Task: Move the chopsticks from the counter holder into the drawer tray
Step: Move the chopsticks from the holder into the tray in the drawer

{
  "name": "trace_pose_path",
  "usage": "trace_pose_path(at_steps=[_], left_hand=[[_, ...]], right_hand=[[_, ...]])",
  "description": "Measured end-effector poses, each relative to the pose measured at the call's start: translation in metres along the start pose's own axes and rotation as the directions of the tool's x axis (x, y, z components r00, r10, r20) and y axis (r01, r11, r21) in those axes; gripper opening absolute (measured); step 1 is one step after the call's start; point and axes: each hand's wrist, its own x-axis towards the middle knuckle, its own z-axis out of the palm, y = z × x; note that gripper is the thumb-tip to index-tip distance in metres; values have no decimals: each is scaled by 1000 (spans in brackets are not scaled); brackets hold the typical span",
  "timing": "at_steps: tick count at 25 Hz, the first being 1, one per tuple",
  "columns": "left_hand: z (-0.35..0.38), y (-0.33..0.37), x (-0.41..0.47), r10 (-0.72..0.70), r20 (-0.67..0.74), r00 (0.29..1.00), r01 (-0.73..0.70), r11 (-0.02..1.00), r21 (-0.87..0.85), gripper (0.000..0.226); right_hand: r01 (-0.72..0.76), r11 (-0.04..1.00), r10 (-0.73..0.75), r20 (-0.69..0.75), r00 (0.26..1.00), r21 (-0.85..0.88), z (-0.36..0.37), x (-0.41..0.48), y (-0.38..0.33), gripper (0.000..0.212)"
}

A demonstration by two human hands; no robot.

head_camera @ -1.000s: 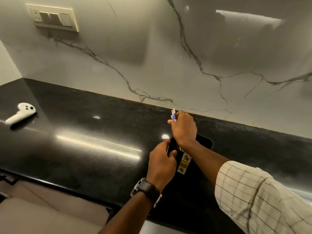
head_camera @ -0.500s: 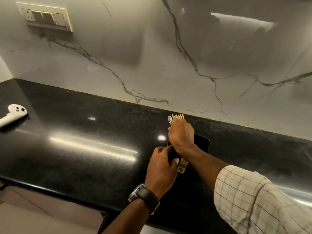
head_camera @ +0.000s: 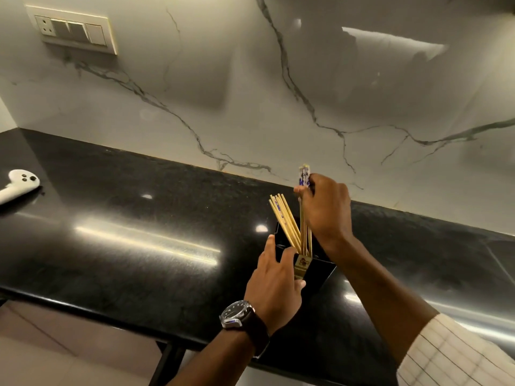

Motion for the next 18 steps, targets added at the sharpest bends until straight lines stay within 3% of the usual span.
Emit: trace_pose_path(at_steps=[3,5,7,10,12,14,16,18], left_hand=[[1,11,-10,-25,-84,996,18,997,-80,70],[-6,24,-15,18,-214,977,-66,974,-217,71],[-18,34,-22,46,-266,963,-155,900,-407,63],[-38,42,-46,40,-297,954,-217,777,-591,25],[-46,41,-70,-53,-177,983,-98,661,-744,17],[-46,27,-96,-176,0,984,89,494,-865,23],[-34,8,-119,-339,146,930,251,291,-923,25],[-11,-5,-140,-523,263,811,360,92,-928,14]], right_hand=[[-13,981,37,-123,992,194,-52,-5,-9,15],[-70,901,169,-198,965,427,-87,-12,-11,13],[-135,721,336,-173,926,679,-114,-28,-9,6],[-208,410,483,-18,875,888,-136,-76,8,5],[-269,201,548,120,828,942,-135,-117,27,8],[-357,26,598,272,754,934,-119,-164,47,15],[-444,-128,657,412,632,887,-94,-212,63,27],[-477,-275,700,514,496,835,-71,-256,76,26]])
